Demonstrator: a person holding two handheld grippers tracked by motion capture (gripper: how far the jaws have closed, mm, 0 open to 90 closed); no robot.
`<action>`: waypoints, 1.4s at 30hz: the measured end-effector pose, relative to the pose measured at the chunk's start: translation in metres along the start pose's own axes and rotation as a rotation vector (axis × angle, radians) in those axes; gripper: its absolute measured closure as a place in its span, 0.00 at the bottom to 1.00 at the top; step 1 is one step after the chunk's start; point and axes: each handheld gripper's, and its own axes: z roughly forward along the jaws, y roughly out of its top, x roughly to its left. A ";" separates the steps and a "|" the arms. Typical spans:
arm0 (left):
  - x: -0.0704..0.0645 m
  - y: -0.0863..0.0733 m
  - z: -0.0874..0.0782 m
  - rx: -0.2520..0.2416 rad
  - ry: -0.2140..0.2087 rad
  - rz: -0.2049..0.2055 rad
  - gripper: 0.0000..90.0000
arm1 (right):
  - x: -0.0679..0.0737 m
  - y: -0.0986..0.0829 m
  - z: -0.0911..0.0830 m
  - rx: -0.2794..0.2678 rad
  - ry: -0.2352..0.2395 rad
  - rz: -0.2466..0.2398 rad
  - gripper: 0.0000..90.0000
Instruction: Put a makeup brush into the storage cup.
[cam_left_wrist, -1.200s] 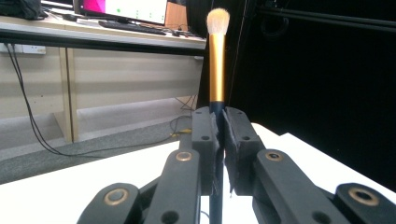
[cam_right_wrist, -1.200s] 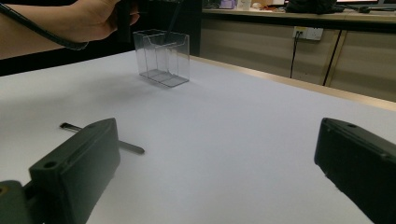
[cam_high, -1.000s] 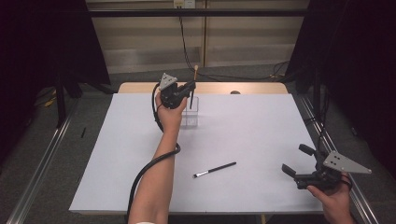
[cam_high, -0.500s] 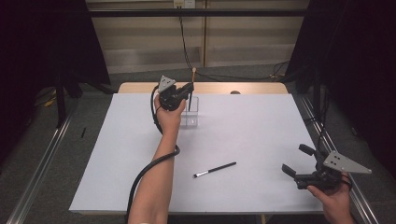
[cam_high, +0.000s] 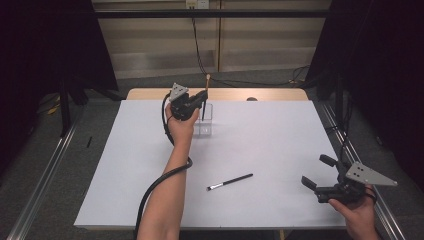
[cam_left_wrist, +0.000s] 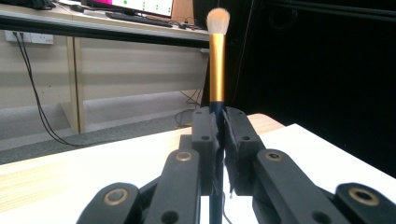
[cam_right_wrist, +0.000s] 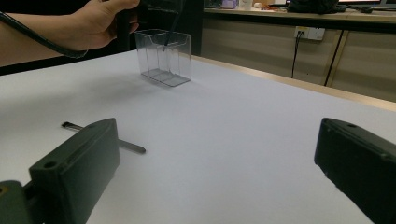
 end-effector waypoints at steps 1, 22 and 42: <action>0.000 0.000 0.000 0.002 -0.001 0.001 0.93 | 0.000 0.000 0.000 0.000 0.001 0.001 0.00; 0.001 -0.009 -0.004 0.007 0.007 -0.004 0.93 | 0.000 0.000 0.001 0.004 0.003 0.000 0.00; -0.004 -0.010 -0.005 0.032 -0.023 -0.017 0.83 | 0.001 0.000 0.002 0.003 0.006 0.001 0.00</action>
